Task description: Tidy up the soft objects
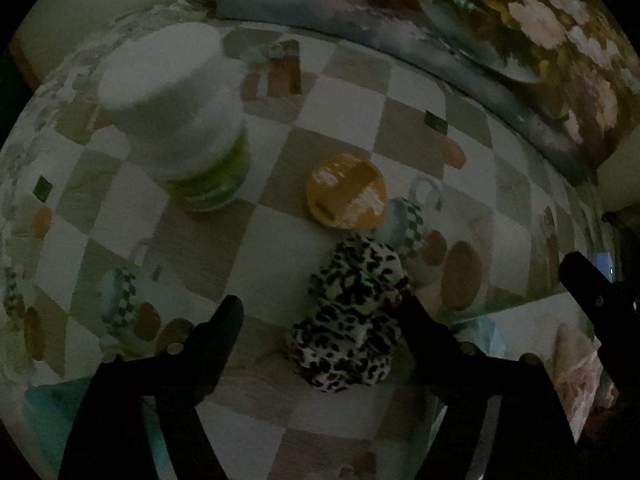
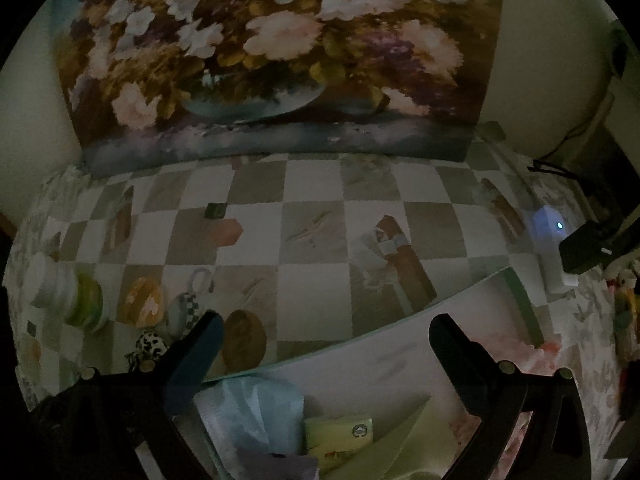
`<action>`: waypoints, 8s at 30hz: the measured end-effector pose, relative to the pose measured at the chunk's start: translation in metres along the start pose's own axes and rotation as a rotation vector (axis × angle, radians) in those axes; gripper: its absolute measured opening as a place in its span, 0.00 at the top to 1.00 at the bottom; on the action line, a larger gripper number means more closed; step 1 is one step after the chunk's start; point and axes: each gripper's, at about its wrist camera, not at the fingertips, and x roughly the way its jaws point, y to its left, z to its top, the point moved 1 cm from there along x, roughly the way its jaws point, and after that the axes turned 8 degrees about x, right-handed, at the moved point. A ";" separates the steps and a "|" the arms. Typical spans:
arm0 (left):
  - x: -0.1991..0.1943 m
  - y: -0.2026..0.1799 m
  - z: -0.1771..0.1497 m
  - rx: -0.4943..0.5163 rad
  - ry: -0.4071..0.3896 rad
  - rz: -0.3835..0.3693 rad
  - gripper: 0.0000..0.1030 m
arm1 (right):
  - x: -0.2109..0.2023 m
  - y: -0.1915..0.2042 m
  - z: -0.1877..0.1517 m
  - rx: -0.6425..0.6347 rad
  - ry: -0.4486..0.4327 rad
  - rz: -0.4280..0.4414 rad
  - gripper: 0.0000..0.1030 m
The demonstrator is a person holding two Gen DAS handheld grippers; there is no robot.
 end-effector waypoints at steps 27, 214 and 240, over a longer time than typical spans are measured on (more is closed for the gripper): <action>-0.033 0.074 -0.002 -0.241 -0.082 -0.058 0.79 | 0.010 0.051 -0.014 -0.080 -0.001 0.150 0.00; -0.100 -0.027 -0.139 0.122 -0.221 0.198 0.00 | -0.101 -0.123 -0.133 0.201 0.002 -0.057 0.00; -0.142 0.003 -0.193 0.145 -0.213 0.368 0.00 | -0.154 -0.065 -0.180 0.006 -0.090 -0.043 0.00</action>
